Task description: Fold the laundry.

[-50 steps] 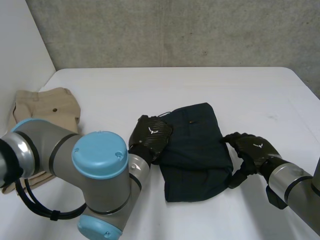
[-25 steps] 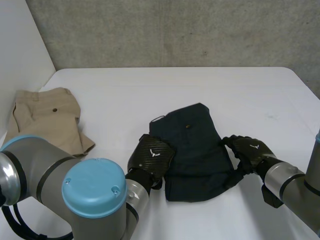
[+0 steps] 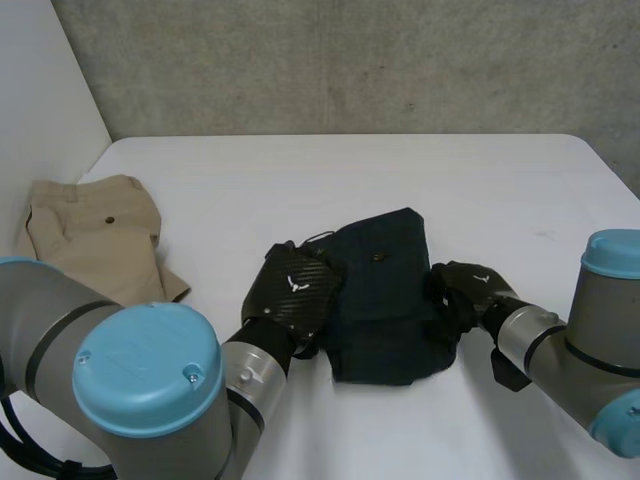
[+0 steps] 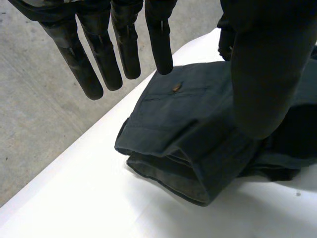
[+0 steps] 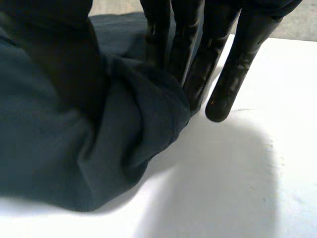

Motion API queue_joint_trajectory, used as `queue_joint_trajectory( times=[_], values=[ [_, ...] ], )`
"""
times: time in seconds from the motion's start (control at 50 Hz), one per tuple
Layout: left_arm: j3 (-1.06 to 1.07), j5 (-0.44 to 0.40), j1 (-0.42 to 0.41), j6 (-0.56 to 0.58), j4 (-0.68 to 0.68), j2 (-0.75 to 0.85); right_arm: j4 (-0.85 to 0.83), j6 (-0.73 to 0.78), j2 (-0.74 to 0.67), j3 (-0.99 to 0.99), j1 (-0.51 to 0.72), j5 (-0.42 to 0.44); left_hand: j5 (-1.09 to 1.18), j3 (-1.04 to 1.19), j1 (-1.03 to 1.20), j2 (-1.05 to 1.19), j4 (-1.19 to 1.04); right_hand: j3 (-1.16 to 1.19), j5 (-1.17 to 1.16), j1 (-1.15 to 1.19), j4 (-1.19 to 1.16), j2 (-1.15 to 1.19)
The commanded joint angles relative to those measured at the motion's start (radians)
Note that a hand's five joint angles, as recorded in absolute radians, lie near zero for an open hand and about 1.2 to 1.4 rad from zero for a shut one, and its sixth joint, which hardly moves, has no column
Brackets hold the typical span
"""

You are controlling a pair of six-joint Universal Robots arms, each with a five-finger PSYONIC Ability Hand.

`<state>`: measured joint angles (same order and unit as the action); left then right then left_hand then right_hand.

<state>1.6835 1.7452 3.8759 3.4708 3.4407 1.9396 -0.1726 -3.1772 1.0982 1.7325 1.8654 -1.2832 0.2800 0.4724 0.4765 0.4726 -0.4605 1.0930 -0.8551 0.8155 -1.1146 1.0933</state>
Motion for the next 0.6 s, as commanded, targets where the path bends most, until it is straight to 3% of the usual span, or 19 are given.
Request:
queue_joint_trajectory(
  times=[0.02,0.28,0.6],
  values=[
    [0.005,-0.007,0.023,-0.002,0.011,-0.007,-0.001,0.019,-0.029,-0.077,0.006,0.007,0.023,0.005,0.001,0.005,-0.017,0.303,-0.367,0.581,-0.282,0.303],
    [-0.007,-0.007,0.059,-0.047,0.012,-0.005,0.010,0.221,-0.254,-0.525,-0.028,0.015,0.014,-0.003,-0.008,-0.004,-0.008,0.303,-0.367,0.581,-0.282,0.303],
    [-0.018,-0.006,0.068,-0.047,0.012,0.009,0.225,0.267,-0.675,-1.195,-0.317,-0.001,0.000,-0.018,-0.022,-0.018,0.006,0.303,-0.367,0.581,-0.282,0.303]
  ],
)
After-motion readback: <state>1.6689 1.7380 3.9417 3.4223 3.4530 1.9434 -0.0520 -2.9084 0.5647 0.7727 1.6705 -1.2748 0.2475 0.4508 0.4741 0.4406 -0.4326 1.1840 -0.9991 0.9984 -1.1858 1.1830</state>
